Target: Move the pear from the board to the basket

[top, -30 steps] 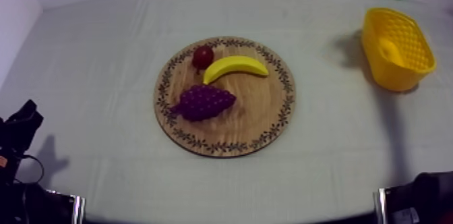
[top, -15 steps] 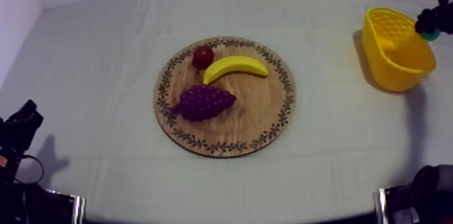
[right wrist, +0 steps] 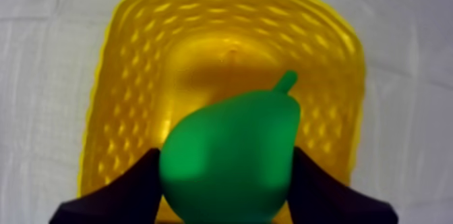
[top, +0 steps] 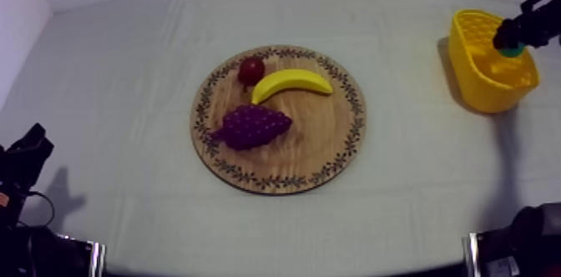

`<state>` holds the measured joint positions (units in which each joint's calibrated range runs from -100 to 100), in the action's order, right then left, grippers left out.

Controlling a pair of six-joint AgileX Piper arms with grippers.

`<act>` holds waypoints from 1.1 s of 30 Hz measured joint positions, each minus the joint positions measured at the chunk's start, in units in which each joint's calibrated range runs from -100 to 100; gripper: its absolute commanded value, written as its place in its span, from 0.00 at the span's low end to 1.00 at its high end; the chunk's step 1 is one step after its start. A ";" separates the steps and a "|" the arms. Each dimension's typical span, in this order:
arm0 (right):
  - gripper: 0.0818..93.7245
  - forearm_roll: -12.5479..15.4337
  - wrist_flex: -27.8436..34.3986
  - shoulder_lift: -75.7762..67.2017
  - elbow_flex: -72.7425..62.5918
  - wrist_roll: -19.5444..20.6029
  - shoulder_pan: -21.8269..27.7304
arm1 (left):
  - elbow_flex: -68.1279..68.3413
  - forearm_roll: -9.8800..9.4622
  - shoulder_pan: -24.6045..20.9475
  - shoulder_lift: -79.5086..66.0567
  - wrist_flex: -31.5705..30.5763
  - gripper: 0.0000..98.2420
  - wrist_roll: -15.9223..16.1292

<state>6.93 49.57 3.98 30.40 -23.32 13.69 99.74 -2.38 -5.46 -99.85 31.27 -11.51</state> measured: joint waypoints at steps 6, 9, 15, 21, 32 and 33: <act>0.55 0.14 -1.24 1.23 0.50 0.39 -1.12 | 0.00 0.00 0.00 0.00 0.00 0.00 0.00; 0.59 -0.25 -1.95 1.65 0.89 1.01 -1.40 | 0.00 0.00 0.00 0.00 0.00 0.00 0.00; 0.67 -0.99 -3.63 1.94 1.37 2.26 -1.50 | 0.00 0.00 0.00 0.00 0.00 0.00 0.00; 0.64 -0.99 -4.07 2.07 1.42 1.95 -1.46 | 0.00 0.00 0.00 0.00 0.00 0.00 0.00; 0.07 0.39 -8.27 -2.00 3.21 5.01 -1.30 | 0.00 0.00 0.00 0.00 0.00 0.00 -0.03; 0.05 0.31 -8.99 -3.08 3.70 5.55 -1.47 | 0.00 0.00 0.00 0.00 0.00 0.00 -0.03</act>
<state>7.24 40.59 0.90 34.11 -17.77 12.22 99.74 -2.38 -5.46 -99.85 31.27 -11.55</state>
